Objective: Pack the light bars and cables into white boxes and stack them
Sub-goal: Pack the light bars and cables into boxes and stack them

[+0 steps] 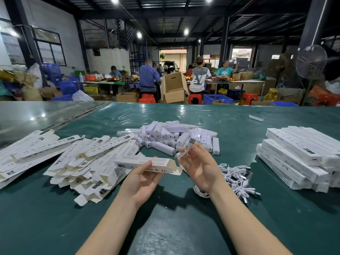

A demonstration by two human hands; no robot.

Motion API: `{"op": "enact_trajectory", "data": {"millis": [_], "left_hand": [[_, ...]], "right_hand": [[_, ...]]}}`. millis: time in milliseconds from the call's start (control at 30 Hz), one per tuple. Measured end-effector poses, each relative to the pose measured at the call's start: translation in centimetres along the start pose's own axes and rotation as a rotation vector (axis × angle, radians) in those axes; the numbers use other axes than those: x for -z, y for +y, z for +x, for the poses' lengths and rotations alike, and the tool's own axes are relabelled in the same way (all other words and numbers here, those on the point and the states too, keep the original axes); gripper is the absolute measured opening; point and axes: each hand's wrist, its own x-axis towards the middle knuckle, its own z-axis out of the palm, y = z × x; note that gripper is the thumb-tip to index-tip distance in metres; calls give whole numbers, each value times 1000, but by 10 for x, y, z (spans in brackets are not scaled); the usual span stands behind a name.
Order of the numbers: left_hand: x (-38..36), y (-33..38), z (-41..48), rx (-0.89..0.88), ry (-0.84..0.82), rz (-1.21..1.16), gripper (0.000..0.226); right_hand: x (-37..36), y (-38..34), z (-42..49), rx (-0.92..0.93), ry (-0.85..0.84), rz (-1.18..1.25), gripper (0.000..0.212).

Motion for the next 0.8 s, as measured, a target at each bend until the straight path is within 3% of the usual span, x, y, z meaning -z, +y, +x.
{"op": "enact_trajectory", "data": {"millis": [67,200,267,333,633,800], "left_hand": [[1,-1,1,-12,13,14,16],[2,-2,3,-18,13,17,17],[2,-2,3,-16,8,19,16],[2,-3,2,-13,-8,19,16],[2,-5,5,-51,-28,50,17],[3,-2,3,-86,-12,46,17]], "right_hand": [[1,-4,-2,-13,-61,27,7],[1,-11,-7,-71,-201,-24,35],[2,-13,-7,-106,-216,-70,32],[1,-14,-7,-133,-205,-192,9],[4,-9,-4,-135,-165,-569,19],[9,-10,-3,-88,-46,-605,37]]}}
